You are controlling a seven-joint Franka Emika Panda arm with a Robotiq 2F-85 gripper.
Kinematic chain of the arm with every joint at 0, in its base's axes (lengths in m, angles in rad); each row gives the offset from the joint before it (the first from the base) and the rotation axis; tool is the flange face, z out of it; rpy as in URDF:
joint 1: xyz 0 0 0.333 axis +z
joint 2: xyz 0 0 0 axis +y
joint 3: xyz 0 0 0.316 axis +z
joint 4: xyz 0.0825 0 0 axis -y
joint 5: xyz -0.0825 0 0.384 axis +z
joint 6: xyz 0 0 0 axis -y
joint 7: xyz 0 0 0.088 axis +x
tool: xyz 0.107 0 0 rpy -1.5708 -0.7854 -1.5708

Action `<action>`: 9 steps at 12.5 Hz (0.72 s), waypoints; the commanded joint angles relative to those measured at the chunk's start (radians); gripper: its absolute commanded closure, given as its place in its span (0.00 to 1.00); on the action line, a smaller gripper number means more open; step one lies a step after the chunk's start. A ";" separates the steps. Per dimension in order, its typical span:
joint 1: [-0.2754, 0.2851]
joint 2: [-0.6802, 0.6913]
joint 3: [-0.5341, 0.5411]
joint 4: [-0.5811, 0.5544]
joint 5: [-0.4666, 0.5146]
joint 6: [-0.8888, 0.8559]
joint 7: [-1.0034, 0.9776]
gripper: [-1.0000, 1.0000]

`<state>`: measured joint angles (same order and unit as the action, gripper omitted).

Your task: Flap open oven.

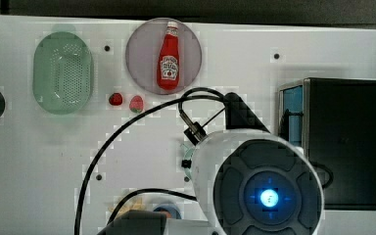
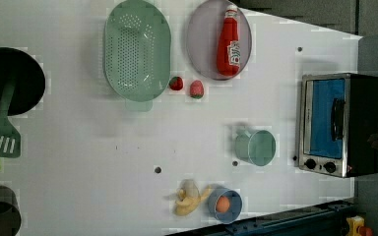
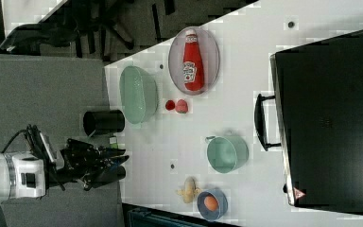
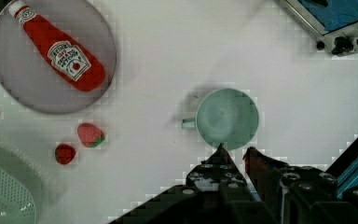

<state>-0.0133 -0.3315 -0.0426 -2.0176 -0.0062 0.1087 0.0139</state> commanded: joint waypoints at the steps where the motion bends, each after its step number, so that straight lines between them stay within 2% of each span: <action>1: -0.014 -0.006 -0.056 -0.017 -0.006 0.038 -0.236 0.83; 6: -0.020 0.048 -0.171 -0.031 -0.028 0.117 -0.808 0.83; 9: -0.027 0.104 -0.240 -0.034 -0.069 0.201 -0.939 0.83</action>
<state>-0.0313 -0.2603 -0.2627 -2.0371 -0.0782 0.2871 -0.7642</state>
